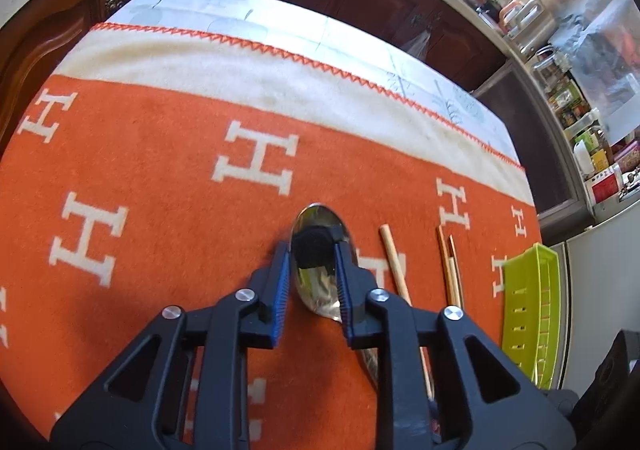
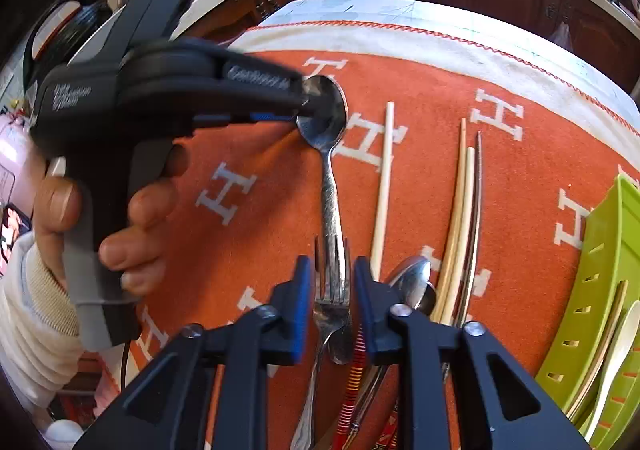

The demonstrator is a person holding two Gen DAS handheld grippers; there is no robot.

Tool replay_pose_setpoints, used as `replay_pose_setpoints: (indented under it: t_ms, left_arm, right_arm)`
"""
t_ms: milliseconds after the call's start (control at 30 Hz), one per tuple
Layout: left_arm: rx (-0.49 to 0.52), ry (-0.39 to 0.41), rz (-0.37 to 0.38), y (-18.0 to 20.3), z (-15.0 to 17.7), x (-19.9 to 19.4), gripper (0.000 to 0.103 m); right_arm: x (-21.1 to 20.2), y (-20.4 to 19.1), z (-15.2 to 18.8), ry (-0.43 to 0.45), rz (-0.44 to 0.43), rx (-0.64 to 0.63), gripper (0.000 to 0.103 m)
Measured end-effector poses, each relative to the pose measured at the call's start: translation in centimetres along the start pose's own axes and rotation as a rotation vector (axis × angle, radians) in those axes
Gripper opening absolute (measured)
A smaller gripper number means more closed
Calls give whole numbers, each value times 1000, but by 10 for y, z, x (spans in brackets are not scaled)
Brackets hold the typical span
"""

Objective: Organize utensils
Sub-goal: 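Grasp a steel spoon with the left tool while the right tool grasps a steel fork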

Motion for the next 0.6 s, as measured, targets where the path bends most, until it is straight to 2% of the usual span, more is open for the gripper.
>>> replay_pose_setpoints:
  t_ms: [67, 167, 200, 233, 333, 467, 600]
  left_arm:
    - [-3, 19, 3, 1, 1, 0, 20]
    - [15, 49, -10, 7, 2, 3, 19]
    - [17, 55, -13, 8, 3, 3, 16]
    - [15, 56, -5, 10, 4, 3, 7]
    - [5, 71, 23, 14, 6, 2, 1]
    - [1, 97, 34, 17, 10, -6, 1]
    - [8, 125, 66, 16, 14, -26, 1]
  right_arm:
    - [2, -3, 2, 9, 8, -11, 7]
    - [3, -4, 3, 26, 18, -12, 7]
    - [3, -4, 3, 33, 19, -8, 7]
    - [3, -4, 3, 42, 21, -4, 7]
    - [-3, -3, 4, 78, 18, 4, 3]
    - [-19, 1, 15, 120, 18, 11, 3]
    - [-42, 2, 24, 198, -7, 19, 2]
Point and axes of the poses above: each gripper's, at about its wrist camera, not at the fingertips, and x roughly the way its jaws point, y to its right, z to its underside, the point moved 3 cm from there along x, roughly the way its jaws point, and after that the axes turned 4 degrees about -x, right-handed, at the moved point
